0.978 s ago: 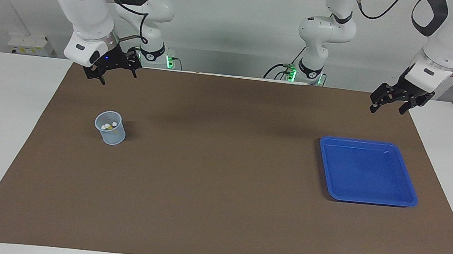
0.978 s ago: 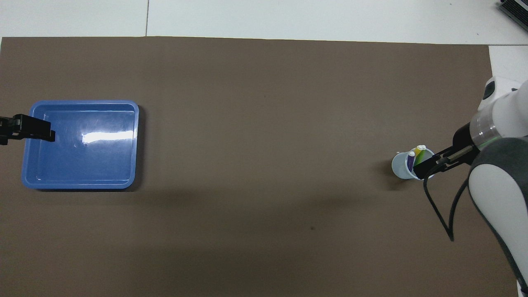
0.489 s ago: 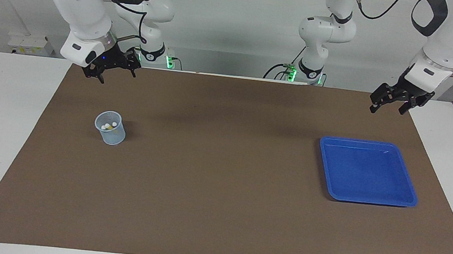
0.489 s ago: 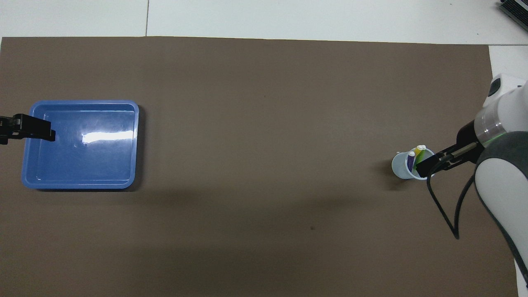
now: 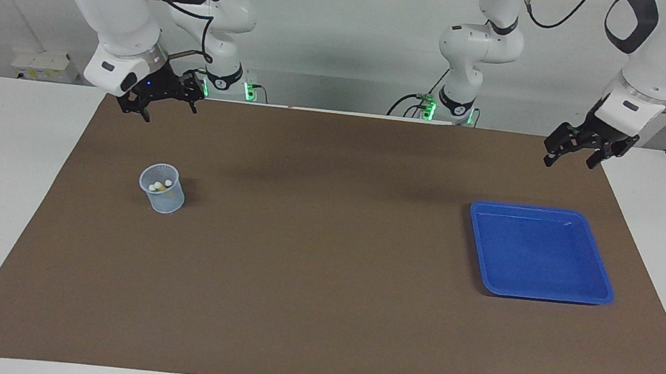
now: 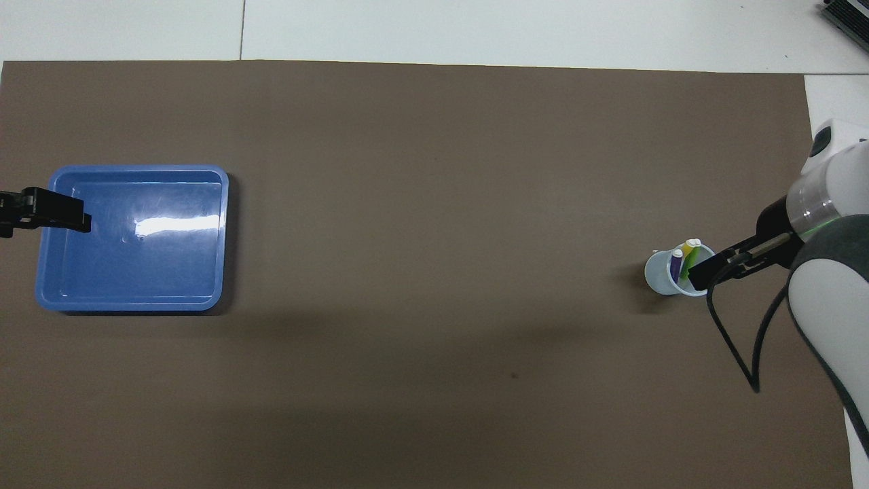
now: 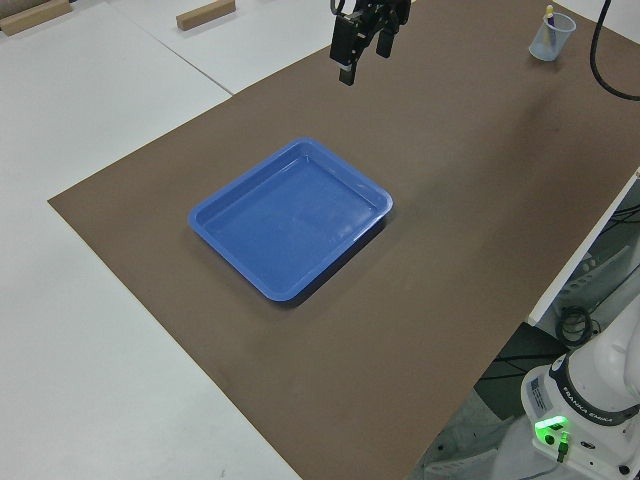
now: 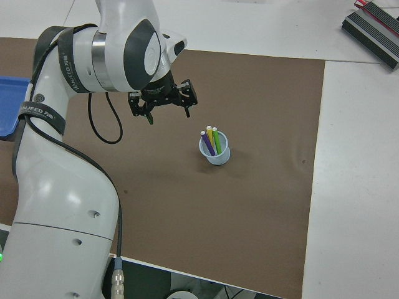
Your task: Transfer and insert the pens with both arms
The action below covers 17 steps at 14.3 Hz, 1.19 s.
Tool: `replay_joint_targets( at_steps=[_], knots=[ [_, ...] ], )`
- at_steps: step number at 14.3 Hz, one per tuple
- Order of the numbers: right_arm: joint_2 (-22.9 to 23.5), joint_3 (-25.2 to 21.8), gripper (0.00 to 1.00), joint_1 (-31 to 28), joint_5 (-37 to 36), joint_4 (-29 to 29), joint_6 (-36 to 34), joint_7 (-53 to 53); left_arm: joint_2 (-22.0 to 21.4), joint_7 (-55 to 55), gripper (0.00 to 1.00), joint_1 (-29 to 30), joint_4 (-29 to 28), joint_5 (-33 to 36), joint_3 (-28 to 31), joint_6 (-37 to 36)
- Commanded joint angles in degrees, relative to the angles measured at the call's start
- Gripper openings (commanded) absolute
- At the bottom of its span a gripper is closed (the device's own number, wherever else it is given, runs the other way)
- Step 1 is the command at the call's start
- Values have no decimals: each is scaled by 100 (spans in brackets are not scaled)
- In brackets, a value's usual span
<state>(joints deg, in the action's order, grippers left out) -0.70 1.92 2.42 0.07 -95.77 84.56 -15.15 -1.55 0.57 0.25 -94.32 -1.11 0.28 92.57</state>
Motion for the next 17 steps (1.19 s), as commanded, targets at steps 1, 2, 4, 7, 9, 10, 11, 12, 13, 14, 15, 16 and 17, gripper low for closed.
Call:
replay_joint_targets(
  at_steps=[1, 2, 4, 7, 9, 10, 11, 12, 13, 14, 15, 16, 17],
  knots=[
    [61, 1, 100, -180, 169, 129, 52, 56, -29, 22, 100, -51, -25, 129, 33, 69],
    [70, 1, 100, -181, 195, 129, 52, 64, -29, 22, 100, -51, -25, 120, 33, 69],
    [53, 10, 100, -181, 186, 120, 70, 82, -29, 30, 100, -51, -25, 120, 33, 69],
    [78, 27, 100, -172, 177, 85, 691, 73, -29, 30, 100, -51, -25, 120, 25, 60],
    [70, 10, 100, -172, 186, 120, 773, 82, -29, 30, 100, -51, -25, 120, 25, 60],
    [61, 10, 100, -172, 186, 129, 781, 91, -29, 30, 100, -51, -25, 120, 25, 60],
    [61, 10, 100, -172, 195, 147, 816, 100, -29, 30, 100, -42, -25, 129, 25, 60],
    [61, 10, 100, -163, 195, 155, 912, 134, -29, 30, 100, -42, -25, 120, 25, 51],
    [61, 10, 100, -163, 195, 147, 948, 230, -29, 30, 100, -42, -25, 129, 25, 60],
    [61, 10, 100, -163, 195, 147, 949, 301, -29, 30, 100, -34, -34, 120, 33, 60],
    [52, 19, 100, -163, 195, 147, 949, 328, -29, 30, 100, -33, -34, 120, 25, 60],
    [52, 27, 100, -146, 195, 147, 949, 337, -29, 30, 100, -42, -25, 129, 25, 60],
    [52, 45, 100, -128, 204, 147, 922, 450, -29, 30, 100, -42, -25, 120, 25, 60]
  ],
)
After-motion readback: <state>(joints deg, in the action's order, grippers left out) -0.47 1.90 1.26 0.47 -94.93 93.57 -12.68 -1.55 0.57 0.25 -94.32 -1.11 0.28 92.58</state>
